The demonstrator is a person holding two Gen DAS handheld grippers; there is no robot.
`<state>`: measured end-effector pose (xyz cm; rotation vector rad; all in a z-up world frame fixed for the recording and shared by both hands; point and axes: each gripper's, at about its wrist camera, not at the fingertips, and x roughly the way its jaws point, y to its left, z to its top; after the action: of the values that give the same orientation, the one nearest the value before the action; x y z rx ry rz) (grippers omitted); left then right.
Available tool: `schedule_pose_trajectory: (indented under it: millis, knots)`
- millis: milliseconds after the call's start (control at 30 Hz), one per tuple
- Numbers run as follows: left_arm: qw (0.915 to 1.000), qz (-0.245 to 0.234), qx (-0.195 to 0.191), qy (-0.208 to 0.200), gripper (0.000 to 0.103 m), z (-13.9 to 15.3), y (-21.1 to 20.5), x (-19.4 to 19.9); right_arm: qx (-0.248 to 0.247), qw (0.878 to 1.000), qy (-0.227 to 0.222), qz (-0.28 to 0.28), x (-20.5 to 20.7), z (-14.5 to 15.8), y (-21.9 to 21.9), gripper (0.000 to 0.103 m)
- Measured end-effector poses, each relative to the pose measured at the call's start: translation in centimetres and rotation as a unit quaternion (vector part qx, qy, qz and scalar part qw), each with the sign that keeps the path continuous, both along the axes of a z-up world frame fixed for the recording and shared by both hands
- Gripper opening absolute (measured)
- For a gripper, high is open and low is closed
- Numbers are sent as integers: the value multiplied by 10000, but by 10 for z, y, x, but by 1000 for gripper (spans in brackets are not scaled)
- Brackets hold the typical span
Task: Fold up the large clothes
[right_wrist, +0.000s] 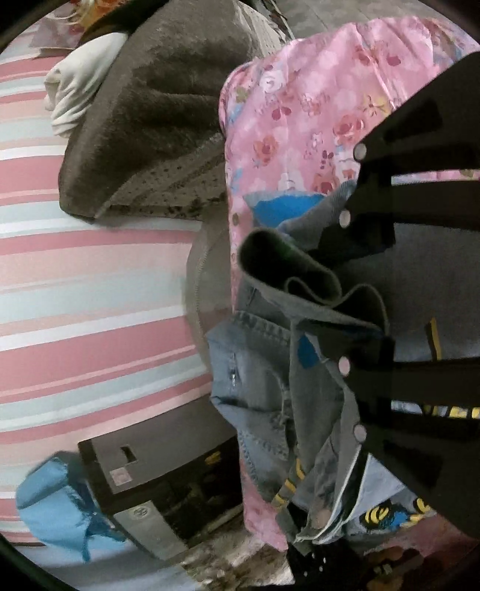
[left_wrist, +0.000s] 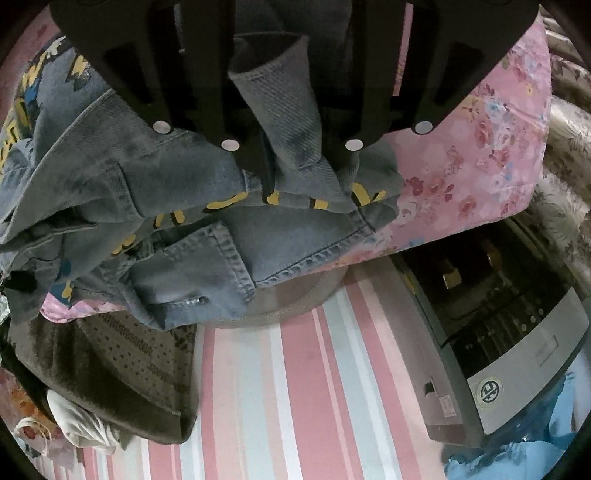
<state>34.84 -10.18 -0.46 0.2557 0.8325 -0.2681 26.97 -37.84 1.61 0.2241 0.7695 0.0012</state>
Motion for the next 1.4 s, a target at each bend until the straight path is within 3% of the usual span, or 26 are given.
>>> schedule_pose_trajectory:
  millis: [33, 100, 167, 233, 267, 367, 600, 767, 1000, 1133, 1200, 1333, 1400]
  knots:
    - [10000, 18, -71, 33, 24, 1, 3, 2, 191, 9997, -122, 17, -4, 5, -5, 45]
    - [9996, 78, -243, 101, 30, 7, 9, 2, 470, 9981, -402, -17, -14, 18, -13, 65]
    - [9988, 101, -458, 156, 33, 14, 15, 3, 441, 9974, -572, -11, -23, 31, -14, 66]
    - [9972, 65, -710, 227, 65, 21, 21, 3, 232, 9977, -631, 17, -28, 38, -12, 67]
    - [9974, 174, -689, 128, 100, 25, 23, 2, 119, 9979, -641, 18, -29, 39, -11, 69]
    - [9975, 421, -284, -499, 100, 39, 26, -7, -58, 9983, -575, -47, -27, 37, -12, 70]
    - [9976, 564, -322, -241, 100, 43, 54, 7, -416, 9987, -276, -87, -19, 25, -13, 70]
    - [9997, 203, -56, -98, 100, 46, 69, 7, -476, 9987, -158, 40, -25, 28, -20, 70]
    - [9979, -600, -221, 119, 100, 59, 66, -15, -497, 9986, -91, 154, -24, 24, -17, 73]
    - [9963, -847, 95, 65, 99, 54, 61, -23, -581, 9980, 68, 221, -19, 17, -11, 73]
    - [9950, -979, 110, 181, 90, 47, 57, -23, -607, 9977, 140, 284, -18, 14, -9, 73]
    - [9928, -1083, 309, 407, 80, 29, 43, -18, -749, 9960, 263, 405, -15, 7, -3, 73]
    - [9920, -1104, 414, 460, 65, 20, 36, -16, -831, 9955, 213, 391, -14, 5, -2, 73]
